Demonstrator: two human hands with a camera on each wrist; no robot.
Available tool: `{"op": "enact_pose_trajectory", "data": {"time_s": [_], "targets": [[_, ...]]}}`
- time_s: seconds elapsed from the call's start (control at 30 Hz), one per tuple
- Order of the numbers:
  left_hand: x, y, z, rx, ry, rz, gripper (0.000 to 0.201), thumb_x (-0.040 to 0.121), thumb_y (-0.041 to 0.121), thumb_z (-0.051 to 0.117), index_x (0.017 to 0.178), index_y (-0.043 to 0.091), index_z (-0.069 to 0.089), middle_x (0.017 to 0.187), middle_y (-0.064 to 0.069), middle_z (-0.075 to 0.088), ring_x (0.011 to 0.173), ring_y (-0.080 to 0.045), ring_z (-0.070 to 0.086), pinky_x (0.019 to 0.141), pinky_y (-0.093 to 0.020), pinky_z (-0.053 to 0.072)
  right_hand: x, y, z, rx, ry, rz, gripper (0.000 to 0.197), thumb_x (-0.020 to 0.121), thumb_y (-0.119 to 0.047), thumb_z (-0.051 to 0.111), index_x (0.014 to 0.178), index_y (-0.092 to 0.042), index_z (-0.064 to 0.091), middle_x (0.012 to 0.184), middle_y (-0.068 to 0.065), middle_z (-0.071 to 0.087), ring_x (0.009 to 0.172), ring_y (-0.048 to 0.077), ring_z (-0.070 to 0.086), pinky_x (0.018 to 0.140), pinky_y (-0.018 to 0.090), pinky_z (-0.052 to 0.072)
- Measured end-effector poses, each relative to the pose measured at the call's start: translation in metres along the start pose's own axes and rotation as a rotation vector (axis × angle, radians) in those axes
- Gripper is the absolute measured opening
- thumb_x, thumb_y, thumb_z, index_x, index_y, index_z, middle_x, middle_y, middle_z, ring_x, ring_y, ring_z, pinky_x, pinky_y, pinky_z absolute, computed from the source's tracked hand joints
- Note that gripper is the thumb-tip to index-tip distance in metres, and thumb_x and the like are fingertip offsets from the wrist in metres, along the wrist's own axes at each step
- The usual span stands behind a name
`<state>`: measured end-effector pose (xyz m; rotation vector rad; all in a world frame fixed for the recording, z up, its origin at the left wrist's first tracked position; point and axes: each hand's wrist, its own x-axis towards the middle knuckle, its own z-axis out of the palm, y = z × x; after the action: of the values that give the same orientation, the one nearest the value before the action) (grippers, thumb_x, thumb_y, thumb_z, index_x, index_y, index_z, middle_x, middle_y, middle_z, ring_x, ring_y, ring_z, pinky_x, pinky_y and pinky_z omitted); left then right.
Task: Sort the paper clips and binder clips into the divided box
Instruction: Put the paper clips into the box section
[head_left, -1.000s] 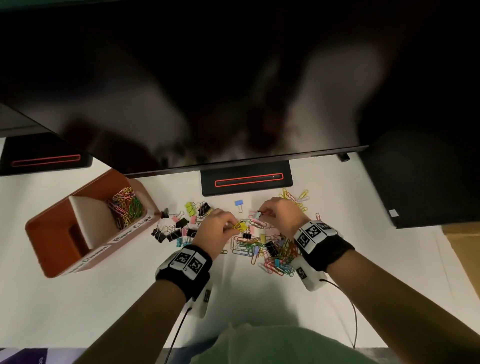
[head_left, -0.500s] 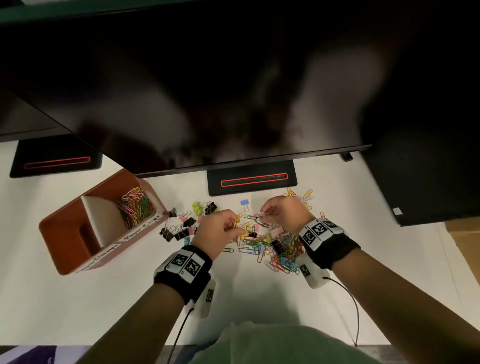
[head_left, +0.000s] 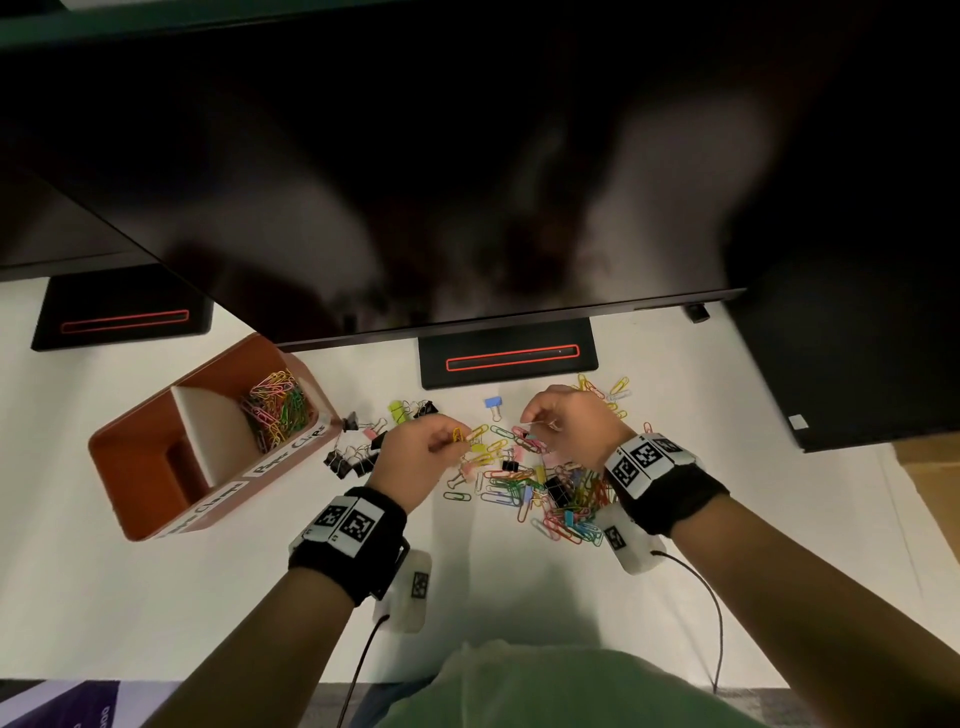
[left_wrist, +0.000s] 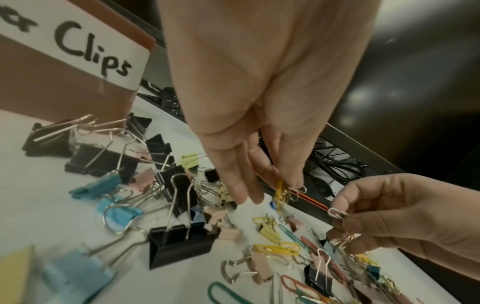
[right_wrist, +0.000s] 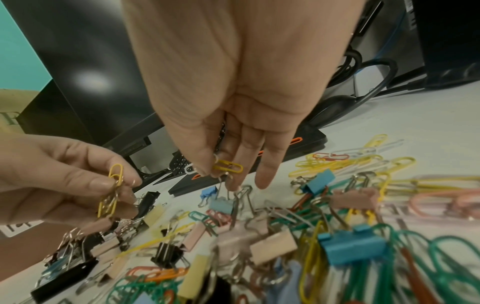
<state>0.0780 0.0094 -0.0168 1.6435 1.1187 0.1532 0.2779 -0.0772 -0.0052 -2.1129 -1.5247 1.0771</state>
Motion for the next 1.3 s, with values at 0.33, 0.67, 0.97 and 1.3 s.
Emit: {"op": "enact_pose_trajectory", "data": {"time_s": [0.33,0.67,0.97,1.3], "targets": [[-0.002,0.002,-0.01,-0.196,0.006,-0.089,0.008,0.088,0.015,0.061,0.092,0.013,0.066,0.09,-0.007,0.065,0.08,-0.023,0.068,0.074,-0.037,0.059,0.005,-0.003,-0.004,0.062,-0.007,0.007,0.018,0.087,-0.012,0.061,0.105,-0.009,0.068,0.105,0.008,0.069,0.092,0.017,0.062,0.086,0.025,0.05],[-0.001,0.001,-0.005,-0.31,0.103,-0.158,0.007,0.086,0.011,0.062,0.087,0.004,0.059,0.093,-0.009,0.06,0.084,-0.027,0.069,0.077,-0.039,0.058,0.008,-0.027,0.014,0.282,-0.061,-0.105,0.011,0.077,-0.011,0.074,0.087,-0.012,0.069,0.1,0.007,0.068,0.074,0.016,0.065,0.075,0.034,0.057],[-0.004,0.008,-0.007,-0.295,0.101,-0.099,0.003,0.085,0.008,0.062,0.088,0.006,0.063,0.083,-0.007,0.065,0.084,-0.026,0.066,0.073,-0.038,0.059,0.012,-0.031,0.029,0.289,0.066,-0.126,0.003,0.082,-0.013,0.068,0.085,-0.012,0.067,0.077,-0.006,0.064,0.07,0.006,0.059,0.069,0.018,0.051],[-0.006,0.016,-0.009,-0.391,0.051,-0.199,0.003,0.087,0.01,0.061,0.085,0.01,0.063,0.081,-0.013,0.066,0.066,-0.015,0.069,0.065,-0.029,0.06,0.015,-0.03,0.03,0.372,0.037,-0.277,0.009,0.075,-0.008,0.074,0.081,-0.01,0.068,0.098,0.005,0.066,0.079,0.016,0.064,0.077,0.033,0.056]]}}
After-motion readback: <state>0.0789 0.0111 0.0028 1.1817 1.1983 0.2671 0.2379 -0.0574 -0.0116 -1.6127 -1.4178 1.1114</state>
